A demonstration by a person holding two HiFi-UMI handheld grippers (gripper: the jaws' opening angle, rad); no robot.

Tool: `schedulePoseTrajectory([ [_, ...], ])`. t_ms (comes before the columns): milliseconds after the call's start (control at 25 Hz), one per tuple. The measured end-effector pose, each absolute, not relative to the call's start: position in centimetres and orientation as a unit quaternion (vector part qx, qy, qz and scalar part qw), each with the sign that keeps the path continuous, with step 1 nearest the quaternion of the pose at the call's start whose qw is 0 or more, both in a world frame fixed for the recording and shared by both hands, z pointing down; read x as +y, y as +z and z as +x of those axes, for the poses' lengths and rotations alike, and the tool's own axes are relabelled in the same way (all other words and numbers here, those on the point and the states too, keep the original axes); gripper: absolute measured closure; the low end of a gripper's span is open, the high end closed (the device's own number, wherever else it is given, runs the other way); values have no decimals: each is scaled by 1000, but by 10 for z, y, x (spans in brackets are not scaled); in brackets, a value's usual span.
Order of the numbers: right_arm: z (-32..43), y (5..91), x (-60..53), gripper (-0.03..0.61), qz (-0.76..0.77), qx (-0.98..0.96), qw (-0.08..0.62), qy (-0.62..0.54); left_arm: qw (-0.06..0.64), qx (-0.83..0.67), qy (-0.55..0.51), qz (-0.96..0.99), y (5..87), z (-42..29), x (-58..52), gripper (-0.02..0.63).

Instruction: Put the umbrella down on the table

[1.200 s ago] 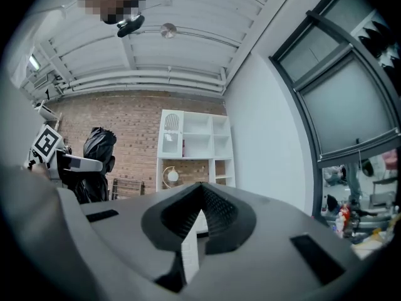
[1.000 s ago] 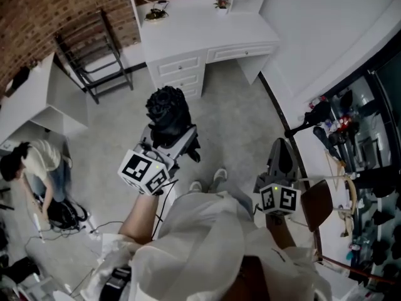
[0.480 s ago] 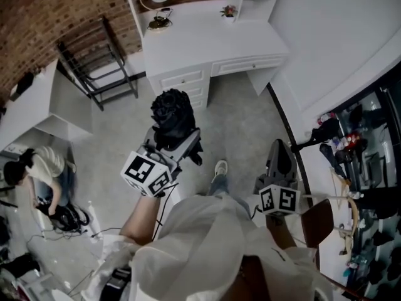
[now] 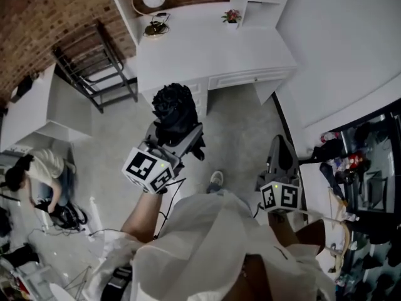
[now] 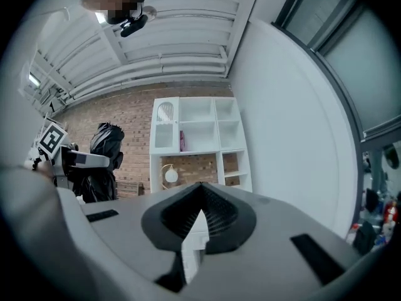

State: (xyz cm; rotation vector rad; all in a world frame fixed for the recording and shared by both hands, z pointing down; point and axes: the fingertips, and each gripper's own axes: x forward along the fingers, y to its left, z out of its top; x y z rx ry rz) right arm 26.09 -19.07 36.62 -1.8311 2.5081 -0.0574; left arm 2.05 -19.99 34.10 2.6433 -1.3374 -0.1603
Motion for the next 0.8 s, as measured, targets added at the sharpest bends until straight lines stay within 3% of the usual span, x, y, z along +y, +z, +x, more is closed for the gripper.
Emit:
schedulePoseTrajectory([
  [480, 285, 379, -319, 560, -540, 840, 15, -52, 107, -487, -47, 865, 353, 59, -305, 344],
  [800, 268, 391, -359, 560, -525, 850, 5, -54, 118, -495, -45, 859, 367, 45, -342, 344],
])
